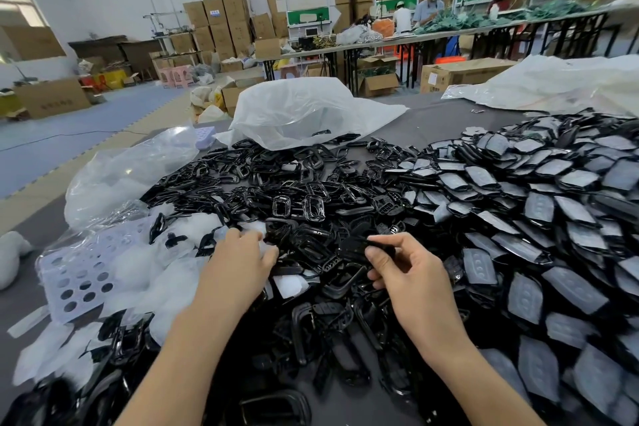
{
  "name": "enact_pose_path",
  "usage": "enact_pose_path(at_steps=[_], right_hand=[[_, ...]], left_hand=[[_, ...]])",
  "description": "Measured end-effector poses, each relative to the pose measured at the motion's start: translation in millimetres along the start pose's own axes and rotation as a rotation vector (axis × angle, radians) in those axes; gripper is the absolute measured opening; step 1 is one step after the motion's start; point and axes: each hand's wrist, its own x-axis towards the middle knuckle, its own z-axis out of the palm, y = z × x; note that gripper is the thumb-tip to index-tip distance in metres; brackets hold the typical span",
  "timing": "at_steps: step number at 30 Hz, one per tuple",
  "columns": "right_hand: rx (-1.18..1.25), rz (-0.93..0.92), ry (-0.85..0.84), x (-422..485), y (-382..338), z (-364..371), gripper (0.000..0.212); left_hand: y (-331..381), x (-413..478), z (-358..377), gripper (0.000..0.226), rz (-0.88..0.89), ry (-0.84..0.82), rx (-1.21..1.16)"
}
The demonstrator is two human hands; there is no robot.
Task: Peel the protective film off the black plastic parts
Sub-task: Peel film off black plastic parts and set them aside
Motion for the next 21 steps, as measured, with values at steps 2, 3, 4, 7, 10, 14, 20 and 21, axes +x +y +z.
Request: enact_pose_path(at_steps=[2, 3, 4, 7, 10, 14, 20, 21], right_hand=[[0.003, 0.0, -0.008, -1.4, -0.9, 0.5, 0.013], [0.008, 0.002, -0.009, -1.6, -1.1, 0.9, 0.012], [0.01, 0.003, -0.01, -1.7, -1.1, 1.1, 0.012], [0.013, -0.001, -0.011, -2.5, -3.0, 2.0, 0.012], [0.09, 0.033, -0.014, -1.7, -6.5, 2.5, 0.012], [0.35, 0.15, -0.033, 1.5, -13.1, 1.8, 0.009], [0.502, 0.184, -0.237, 0.1, -13.6, 3.9, 0.029], [0.484, 0.174, -0.266, -1.1, -12.9, 5.8, 0.031]], left_hand=[[-1.9, 7.9, -1.3, 0.022, 0.0, -0.069, 0.045], [-2.5, 9.5, -1.7, 0.017, 0.016, -0.061, 0.06], [-2.6, 9.4, -2.3, 0.013, 0.03, -0.04, 0.076], [-3.8, 1.7, -3.3, 0.009, 0.076, 0.096, 0.056], [-0.6, -16.6, -8.7, 0.009, 0.181, 0.3, -0.236], [13.7, -39.0, -9.6, 0.016, 0.195, 0.367, -0.636], [33.3, -57.3, 10.5, 0.028, 0.142, 0.071, -1.118], [34.4, -59.3, 12.9, 0.033, 0.156, 0.01, -1.14]])
